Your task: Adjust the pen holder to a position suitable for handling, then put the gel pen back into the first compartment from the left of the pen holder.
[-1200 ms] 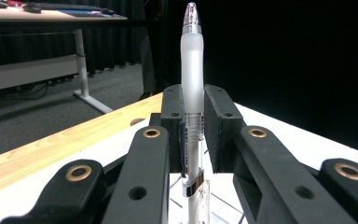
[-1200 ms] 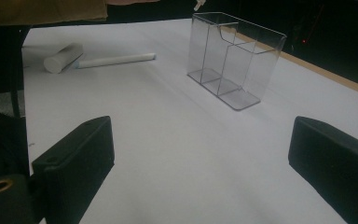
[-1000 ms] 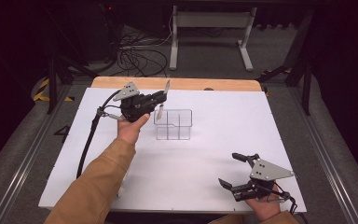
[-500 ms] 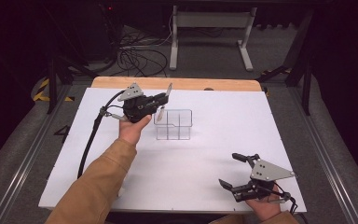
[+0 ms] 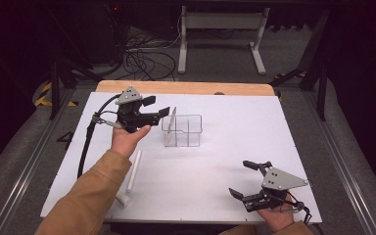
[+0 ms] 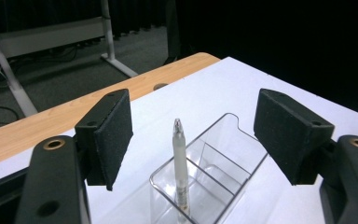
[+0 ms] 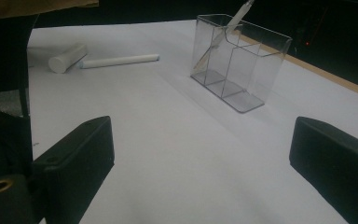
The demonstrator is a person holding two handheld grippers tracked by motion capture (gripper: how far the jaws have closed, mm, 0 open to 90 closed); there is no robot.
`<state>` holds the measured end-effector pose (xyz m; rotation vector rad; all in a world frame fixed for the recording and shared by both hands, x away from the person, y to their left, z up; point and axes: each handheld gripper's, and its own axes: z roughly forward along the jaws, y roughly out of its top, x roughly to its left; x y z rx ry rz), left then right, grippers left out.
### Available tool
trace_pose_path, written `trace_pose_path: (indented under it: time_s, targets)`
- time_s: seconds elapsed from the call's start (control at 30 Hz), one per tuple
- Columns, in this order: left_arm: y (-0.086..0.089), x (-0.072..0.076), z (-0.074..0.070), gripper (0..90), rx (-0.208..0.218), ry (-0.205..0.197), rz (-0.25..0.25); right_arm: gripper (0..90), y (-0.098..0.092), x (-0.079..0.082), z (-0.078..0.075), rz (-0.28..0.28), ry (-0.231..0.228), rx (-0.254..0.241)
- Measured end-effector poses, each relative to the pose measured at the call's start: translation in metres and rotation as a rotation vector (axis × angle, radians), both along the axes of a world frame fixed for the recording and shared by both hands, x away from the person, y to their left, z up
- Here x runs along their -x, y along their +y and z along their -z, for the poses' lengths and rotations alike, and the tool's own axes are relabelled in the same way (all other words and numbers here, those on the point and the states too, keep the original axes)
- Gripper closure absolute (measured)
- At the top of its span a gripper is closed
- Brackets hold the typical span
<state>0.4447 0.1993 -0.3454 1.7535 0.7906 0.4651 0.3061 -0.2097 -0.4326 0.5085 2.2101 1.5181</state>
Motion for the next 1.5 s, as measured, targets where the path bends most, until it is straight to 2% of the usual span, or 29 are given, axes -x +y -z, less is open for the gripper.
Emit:
trace_pose_path:
  time_s: [0.13, 0.4, 0.47, 0.53, 0.57, 0.73, 0.93, 1.2, 1.3, 1.4, 1.5]
  targets:
    - [0.002, 0.007, -0.005, 25.9, -0.027, -0.01, -0.007, 7.0, 0.0, -0.001, 0.0, 0.001, 0.004, -0.001]
    - [0.007, 0.017, -0.011, 22.0, -0.033, 0.019, -0.004, 6.9, 0.0, -0.001, 0.001, 0.004, 0.005, -0.003]
    - [0.009, 0.019, -0.012, 20.5, -0.023, 0.029, -0.001, 6.9, 0.0, 0.0, 0.001, 0.005, 0.006, 0.0]
    - [0.011, 0.022, -0.013, 19.1, -0.028, 0.067, -0.009, 6.9, -0.001, 0.001, 0.0, 0.007, 0.004, -0.005]
    - [0.011, 0.022, -0.013, 18.8, -0.028, 0.067, -0.009, 6.9, -0.001, 0.001, 0.0, 0.007, 0.004, -0.005]
    - [0.017, 0.028, -0.015, 18.9, -0.083, 0.158, -0.069, 6.9, -0.001, 0.001, 0.0, 0.01, 0.004, -0.007]
    - [0.021, 0.036, -0.016, 18.8, -0.158, 0.203, -0.13, 6.9, -0.001, 0.001, 0.0, 0.009, 0.005, -0.004]
    - [0.021, 0.043, -0.011, 18.9, -0.27, 0.271, -0.17, 6.9, -0.001, 0.002, 0.0, 0.009, 0.002, -0.002]
    - [0.022, 0.047, -0.008, 18.7, -0.26, 0.303, -0.185, 6.9, -0.001, 0.002, 0.0, 0.009, 0.0, 0.0]
    - [0.024, 0.05, -0.005, 18.7, -0.281, 0.313, -0.207, 6.9, -0.001, 0.001, 0.0, 0.009, 0.004, 0.002]
    - [0.026, 0.052, -0.003, 20.0, -0.271, 0.33, -0.211, 6.9, 0.0, 0.001, 0.0, 0.009, 0.002, 0.002]
